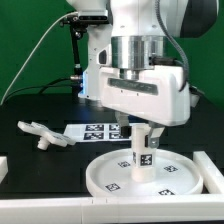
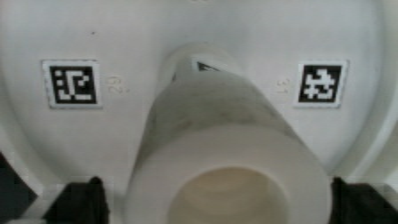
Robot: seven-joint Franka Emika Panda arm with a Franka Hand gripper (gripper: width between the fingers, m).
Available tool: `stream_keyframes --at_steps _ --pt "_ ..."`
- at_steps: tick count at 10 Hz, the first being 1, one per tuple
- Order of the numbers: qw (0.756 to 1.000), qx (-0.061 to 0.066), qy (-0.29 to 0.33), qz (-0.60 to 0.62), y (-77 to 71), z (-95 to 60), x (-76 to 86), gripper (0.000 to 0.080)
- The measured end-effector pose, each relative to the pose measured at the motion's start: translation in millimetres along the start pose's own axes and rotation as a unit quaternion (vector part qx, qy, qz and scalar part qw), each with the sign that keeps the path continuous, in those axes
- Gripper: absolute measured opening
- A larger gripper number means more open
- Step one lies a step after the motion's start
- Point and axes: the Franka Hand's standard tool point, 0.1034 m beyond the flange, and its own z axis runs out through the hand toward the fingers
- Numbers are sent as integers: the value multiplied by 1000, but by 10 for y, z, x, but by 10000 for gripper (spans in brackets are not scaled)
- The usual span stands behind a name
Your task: Assemble round table
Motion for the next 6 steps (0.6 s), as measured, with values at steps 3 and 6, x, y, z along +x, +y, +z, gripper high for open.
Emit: stream_keyframes --at_steps 3,6 --pt "997 0 -8 -83 -57 -27 -144 649" --pt "1000 4 8 -30 -27 -32 -204 649"
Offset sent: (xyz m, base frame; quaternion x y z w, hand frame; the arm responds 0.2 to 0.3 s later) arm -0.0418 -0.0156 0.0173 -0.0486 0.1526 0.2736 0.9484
